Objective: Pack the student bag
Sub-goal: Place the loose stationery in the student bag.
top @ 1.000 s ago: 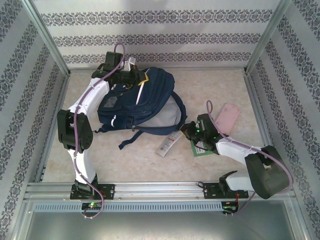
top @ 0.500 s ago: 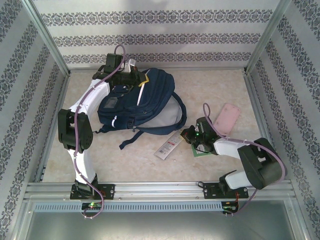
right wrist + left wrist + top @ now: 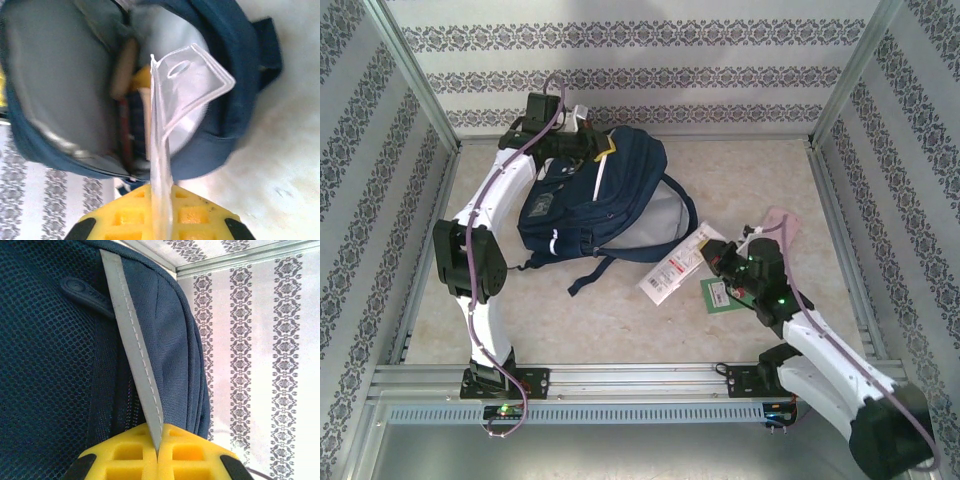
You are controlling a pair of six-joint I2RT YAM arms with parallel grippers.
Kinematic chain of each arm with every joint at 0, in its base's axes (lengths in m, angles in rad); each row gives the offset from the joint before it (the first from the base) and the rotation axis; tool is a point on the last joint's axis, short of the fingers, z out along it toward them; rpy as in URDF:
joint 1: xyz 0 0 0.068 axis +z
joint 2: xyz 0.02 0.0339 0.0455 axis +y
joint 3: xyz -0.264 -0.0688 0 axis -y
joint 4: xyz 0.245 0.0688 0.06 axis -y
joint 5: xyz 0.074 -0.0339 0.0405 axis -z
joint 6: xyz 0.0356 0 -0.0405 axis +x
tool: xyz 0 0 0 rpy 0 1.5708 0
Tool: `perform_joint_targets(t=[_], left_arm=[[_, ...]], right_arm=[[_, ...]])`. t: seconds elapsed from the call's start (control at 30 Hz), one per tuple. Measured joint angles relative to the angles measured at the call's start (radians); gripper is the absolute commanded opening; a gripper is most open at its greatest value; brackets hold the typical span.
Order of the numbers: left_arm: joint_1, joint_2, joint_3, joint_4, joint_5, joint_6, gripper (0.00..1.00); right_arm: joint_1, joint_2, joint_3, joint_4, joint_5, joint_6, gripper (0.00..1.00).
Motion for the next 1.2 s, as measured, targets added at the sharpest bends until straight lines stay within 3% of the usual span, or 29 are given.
perform_joint_targets(t=[0.13,0.27,0.47,0.7,1.2], left_arm=[[0.005,0.004,0.040,-0.031,0.013,0.006,0.00],[0.005,0.010,0.058,-0.053,0.030,0.011,0.00],[0.005,0.012,0.058,-0.053,0.064,0.010,0.00],[0.005,0.015,0.058,-0.049,0.082,-0.006,0.00],[0.005,0.053,0.058,0.064,0.123,-0.142,0.00]], right_arm=[[-0.010,-0.031,0.061,-0.007,0.059,-0.020,0.00],[-0.010,0.042,0.126,-0.004,0.130,-0.066,0.00],[-0.045,0.254,0.209,0.134,0.222,-0.151,0.00],[-0.051,0.551,0.325,0.383,0.225,-0.152,0.00],[0.140,1.044,0.523,0.788,0.329,0.003,0.00]])
